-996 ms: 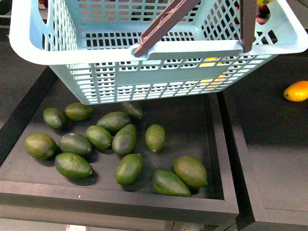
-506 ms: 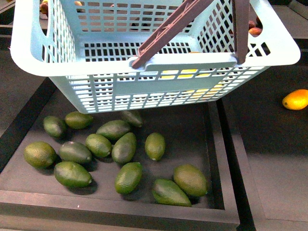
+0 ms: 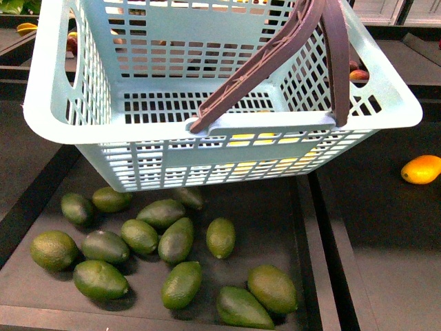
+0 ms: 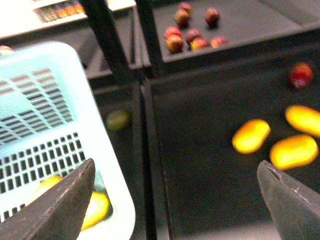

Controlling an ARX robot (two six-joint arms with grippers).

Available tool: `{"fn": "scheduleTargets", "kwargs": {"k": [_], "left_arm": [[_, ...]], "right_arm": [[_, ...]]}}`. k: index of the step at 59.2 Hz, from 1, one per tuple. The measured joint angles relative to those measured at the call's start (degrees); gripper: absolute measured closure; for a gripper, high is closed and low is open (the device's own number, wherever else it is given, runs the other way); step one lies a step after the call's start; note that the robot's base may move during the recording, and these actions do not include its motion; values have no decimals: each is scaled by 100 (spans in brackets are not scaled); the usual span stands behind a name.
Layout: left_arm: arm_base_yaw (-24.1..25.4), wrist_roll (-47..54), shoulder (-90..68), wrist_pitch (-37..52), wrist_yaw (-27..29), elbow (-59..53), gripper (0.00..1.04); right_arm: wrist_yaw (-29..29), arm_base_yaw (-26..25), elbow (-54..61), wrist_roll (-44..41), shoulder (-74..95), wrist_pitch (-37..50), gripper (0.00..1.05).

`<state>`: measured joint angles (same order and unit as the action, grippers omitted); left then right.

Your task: Pick lemon and mango into basket

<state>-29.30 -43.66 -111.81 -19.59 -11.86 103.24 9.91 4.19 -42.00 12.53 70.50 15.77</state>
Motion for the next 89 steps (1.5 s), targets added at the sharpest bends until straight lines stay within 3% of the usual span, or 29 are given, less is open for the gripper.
{"fn": "scheduleTargets", "kwargs": {"k": [5,10,18,32,89], "left_arm": [[0,-13,0,0,-9,0,100],[2,-9,0,0,-2,0,100],[2,-11,0,0,-9,0,100],[-11,-15,0,0,-17,0,100],[-4,-17,0,0,-9,0,100]], "right_arm": [[-612,-74,658,-599,-109,1451,25],[-754,-122,1231,-935,-354,2114,39],[-957,-393,1902,-1108,-796,2378,62],[-977,-411,2787,-1226,-1513,2485,103],[-992,-411,4098,-1228,-4404,1043,103]]}}
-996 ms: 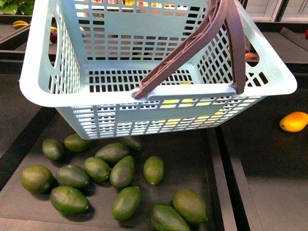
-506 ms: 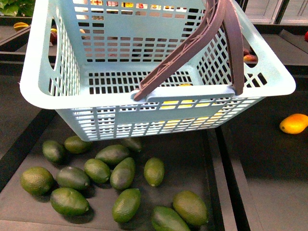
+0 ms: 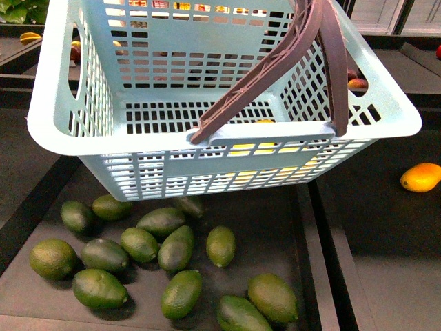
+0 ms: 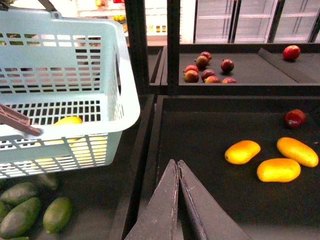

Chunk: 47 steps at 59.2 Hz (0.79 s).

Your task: Pick lemon and mango into basket

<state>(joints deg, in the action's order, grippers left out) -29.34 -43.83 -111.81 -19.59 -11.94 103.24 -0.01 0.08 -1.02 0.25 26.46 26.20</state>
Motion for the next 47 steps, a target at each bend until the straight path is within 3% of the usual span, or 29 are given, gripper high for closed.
{"fn": "scheduleTargets", "kwargs": {"k": [43,47], "left_arm": [[0,4,0,0,-2,0,100],[-2,4,0,0,-2,0,100]], "right_arm": [[2,0,0,0,-1620,-1591,103],[-13,0,0,-2,-2041,-2164,103]]}}
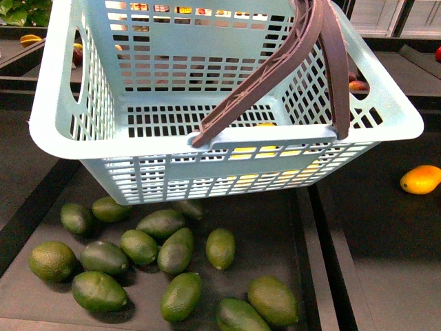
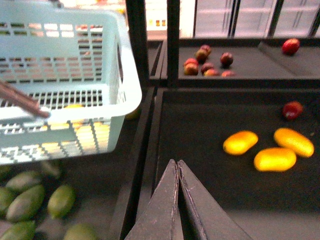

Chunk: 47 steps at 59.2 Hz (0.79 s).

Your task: Pick lemon and mango into basket

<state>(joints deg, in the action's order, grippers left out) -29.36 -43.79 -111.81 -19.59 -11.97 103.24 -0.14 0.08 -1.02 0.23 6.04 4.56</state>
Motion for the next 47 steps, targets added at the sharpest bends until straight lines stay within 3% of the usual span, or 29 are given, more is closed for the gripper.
{"fn": "scheduleTargets", "kwargs": {"k": [4,26,47], "left_arm": [[2,2,0,0,0,0,100],[7,4,0,0,4,0,100],[7,2,0,0,2,0,100]], "right_arm": [[20,0,0,-2,-446,-396,103],[20,0,0,-2,-568,-446,103],[22,0,0,-7,-570,-446,44]]}}
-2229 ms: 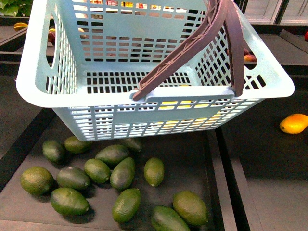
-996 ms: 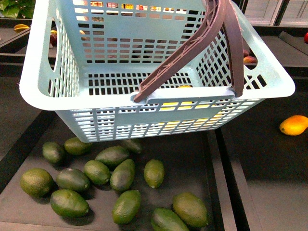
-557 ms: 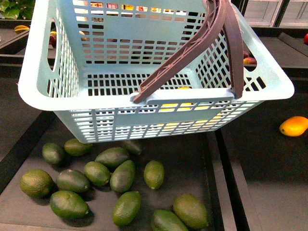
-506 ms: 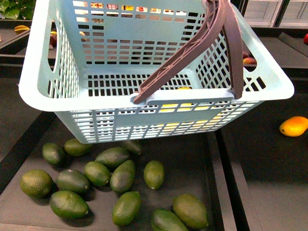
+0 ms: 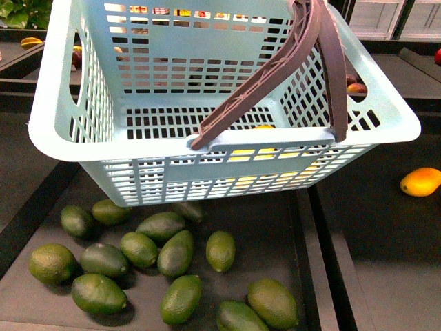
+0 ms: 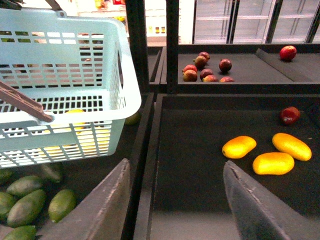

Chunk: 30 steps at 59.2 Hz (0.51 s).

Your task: Pick lemon and mango into basket

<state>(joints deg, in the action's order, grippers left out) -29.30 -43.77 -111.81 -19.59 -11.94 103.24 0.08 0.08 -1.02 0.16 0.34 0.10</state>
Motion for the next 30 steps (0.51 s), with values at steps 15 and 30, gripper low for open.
{"fn": "scheduleTargets", "kwargs": {"k": [15,30], "left_arm": [[0,-2,0,0,-2,0,100],[-81,24,0,0,-22,0,100]], "right_arm": [[-2,0,0,2,0,0,8],[20,0,0,0,0,-2,9]]}}
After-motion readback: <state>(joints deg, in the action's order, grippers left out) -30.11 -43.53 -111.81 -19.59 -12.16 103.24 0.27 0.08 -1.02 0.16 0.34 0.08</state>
